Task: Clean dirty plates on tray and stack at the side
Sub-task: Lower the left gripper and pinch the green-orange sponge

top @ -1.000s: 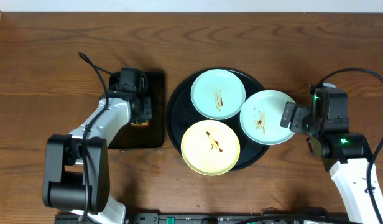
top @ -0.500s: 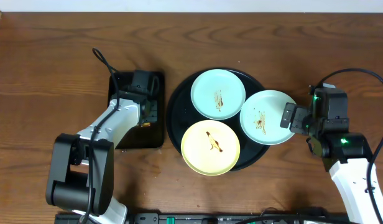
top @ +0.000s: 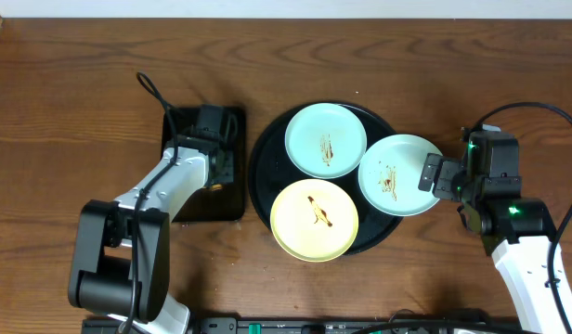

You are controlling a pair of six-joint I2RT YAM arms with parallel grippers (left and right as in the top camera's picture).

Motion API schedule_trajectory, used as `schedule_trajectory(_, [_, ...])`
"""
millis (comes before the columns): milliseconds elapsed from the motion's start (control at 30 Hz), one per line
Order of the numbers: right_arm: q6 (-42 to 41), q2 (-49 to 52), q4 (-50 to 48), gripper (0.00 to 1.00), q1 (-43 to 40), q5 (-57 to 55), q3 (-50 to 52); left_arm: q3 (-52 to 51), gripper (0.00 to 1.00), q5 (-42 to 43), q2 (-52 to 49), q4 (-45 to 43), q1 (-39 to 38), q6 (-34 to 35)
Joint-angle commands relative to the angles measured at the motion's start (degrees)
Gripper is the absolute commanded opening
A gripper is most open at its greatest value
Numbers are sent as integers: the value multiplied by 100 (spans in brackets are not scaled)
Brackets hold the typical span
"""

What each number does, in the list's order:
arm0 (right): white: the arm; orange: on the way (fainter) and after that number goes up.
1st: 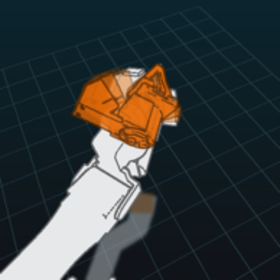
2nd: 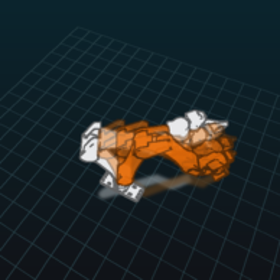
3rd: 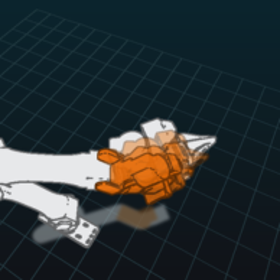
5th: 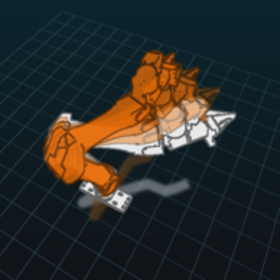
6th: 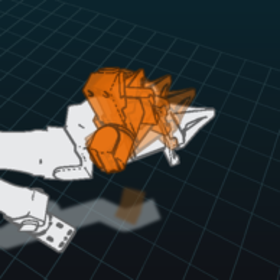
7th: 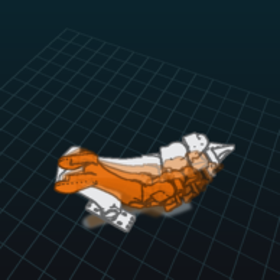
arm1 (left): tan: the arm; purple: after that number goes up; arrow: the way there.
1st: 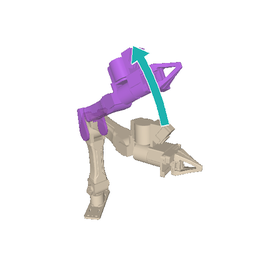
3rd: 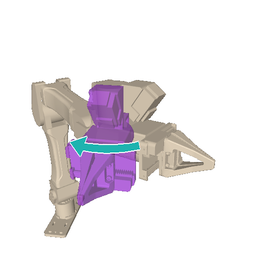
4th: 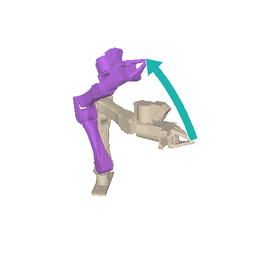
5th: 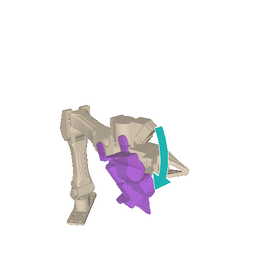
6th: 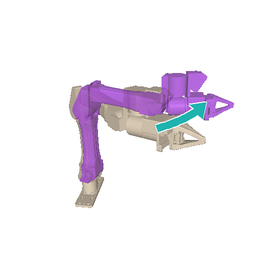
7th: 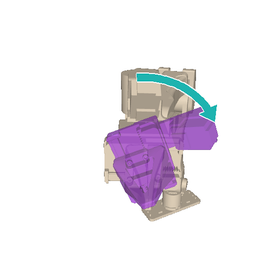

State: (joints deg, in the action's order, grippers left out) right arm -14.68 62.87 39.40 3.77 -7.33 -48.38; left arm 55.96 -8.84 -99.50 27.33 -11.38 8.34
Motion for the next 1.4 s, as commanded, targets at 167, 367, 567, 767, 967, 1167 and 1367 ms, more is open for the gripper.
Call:
schedule_trajectory(167, [-74, -7, 26, 99, -42, -55, -118, -120, 10, 177, 50, -90, -22, 81])
schedule_trajectory(367, [-74, -7, 37, 99, -42, -55, -118, -127, 7, 177, 48, -437, -22, 79])
schedule_trajectory(567, [-72, -7, 70, 99, -44, -61, -118, -33, 7, 179, 177, -426, -17, 79])
schedule_trajectory(767, [-74, 4, 70, 99, -44, -103, -118, 50, 7, 205, 1075, -282, -17, 195])
schedule_trajectory(967, [-74, 4, 68, 99, -44, -103, -118, 35, 8, 199, 1228, -341, 37, 190])
schedule_trajectory(1167, [-74, 4, 70, 99, -42, -103, -118, -35, 7, 343, 763, -348, 37, 232])
schedule_trajectory(1367, [-74, 4, 72, 99, -42, -101, -118, -35, 7, 393, 192, -396, 37, 229])
